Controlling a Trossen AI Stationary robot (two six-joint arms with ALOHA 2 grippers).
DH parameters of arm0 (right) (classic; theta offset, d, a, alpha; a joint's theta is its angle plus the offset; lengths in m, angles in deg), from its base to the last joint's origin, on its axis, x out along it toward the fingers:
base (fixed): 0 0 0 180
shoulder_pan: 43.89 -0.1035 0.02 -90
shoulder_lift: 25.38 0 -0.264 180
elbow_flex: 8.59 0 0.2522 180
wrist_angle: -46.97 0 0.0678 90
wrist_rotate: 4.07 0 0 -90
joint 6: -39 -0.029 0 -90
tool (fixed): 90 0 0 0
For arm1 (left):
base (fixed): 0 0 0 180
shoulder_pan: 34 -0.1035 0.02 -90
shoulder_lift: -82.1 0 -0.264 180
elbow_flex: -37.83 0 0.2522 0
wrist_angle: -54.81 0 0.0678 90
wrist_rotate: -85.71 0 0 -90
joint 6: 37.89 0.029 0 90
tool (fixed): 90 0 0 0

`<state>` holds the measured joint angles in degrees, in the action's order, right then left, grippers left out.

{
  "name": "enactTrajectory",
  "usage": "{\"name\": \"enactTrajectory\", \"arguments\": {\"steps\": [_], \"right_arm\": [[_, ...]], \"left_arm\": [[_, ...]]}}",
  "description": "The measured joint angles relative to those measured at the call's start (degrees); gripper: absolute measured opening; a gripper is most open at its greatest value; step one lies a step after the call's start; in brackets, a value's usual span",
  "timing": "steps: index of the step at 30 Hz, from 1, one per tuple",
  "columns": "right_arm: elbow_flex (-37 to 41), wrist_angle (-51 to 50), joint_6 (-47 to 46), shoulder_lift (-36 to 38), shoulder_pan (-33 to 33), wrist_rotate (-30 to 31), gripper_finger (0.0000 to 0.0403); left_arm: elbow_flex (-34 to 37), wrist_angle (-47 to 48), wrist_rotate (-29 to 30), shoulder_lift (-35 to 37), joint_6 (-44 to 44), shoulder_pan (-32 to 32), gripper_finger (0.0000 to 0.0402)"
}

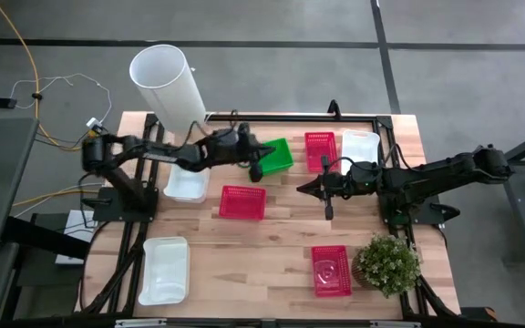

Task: Stack baskets by color
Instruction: Stack the top right red bin on the top red bin

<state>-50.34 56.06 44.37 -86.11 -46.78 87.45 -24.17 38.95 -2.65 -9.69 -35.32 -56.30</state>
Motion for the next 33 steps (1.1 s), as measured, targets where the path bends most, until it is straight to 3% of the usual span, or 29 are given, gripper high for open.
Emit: {"name": "enactTrajectory", "arguments": {"steps": [15,25,33], "right_arm": [[0.0,2.69,-3.0,0.0,0.0,0.02,0.0],[0.0,5.28,-2.59,0.0,-0.15,3.89,0.0],[0.0,5.27,-2.52,0.0,-0.11,4.85,0.0]], "left_arm": [[26.29,-3.12,-4.4,36.23,-3.5,6.47,0.0],[32.04,1.85,-3.26,56.01,-2.03,12.73,0.0],[34.48,3.91,1.38,62.86,-2.09,13.09,0.0]]}}
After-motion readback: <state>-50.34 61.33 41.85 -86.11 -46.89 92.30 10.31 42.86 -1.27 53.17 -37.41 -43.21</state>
